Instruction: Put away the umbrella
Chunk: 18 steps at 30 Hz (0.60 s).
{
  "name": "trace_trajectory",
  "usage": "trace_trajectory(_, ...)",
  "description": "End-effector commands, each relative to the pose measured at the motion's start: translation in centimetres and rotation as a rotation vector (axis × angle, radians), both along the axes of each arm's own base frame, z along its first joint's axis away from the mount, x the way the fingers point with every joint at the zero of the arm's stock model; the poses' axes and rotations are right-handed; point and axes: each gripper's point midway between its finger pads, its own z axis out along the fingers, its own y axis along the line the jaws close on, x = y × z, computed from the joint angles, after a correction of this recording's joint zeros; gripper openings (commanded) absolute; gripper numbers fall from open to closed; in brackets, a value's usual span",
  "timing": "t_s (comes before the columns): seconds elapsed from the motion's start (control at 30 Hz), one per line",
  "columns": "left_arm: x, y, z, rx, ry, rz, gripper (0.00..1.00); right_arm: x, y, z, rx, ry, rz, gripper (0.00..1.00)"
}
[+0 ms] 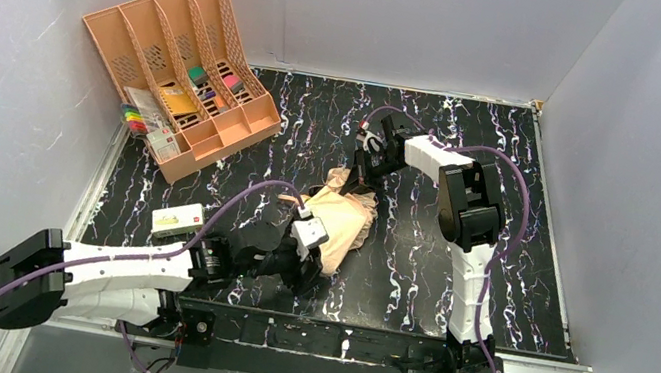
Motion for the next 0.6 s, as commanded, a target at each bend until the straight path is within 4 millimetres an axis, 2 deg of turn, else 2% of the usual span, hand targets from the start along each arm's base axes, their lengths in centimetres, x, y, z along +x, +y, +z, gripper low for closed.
trace_trajectory(0.0, -0.3, -0.4, -0.5, 0.030, -0.083, -0.090, 0.66, 2.4, -4.5, -7.4, -0.269, -0.106, -0.037, 0.00)
trace_trajectory(0.23, 0.1, -1.2, -2.6, 0.136, -0.126, -0.167, 0.60, 2.3, -4.5, -7.4, -0.264, -0.102, -0.038, 0.00)
trace_trajectory(0.4, 0.1, -1.0, -3.3, 0.168, -0.120, -0.176, 0.46, 2.3, -4.5, -7.3, -0.265, -0.103, -0.038, 0.00)
trace_trajectory(0.5, -0.4, -0.8, -3.4, 0.165, -0.083, -0.175, 0.33, 2.3, -4.4, -7.2, -0.262, -0.104, -0.038, 0.00)
trace_trajectory(0.57, -1.0, -1.2, -2.8, 0.117, -0.052, -0.179, 0.23, 2.3, -4.4, -7.2, -0.261, -0.103, -0.039, 0.00)
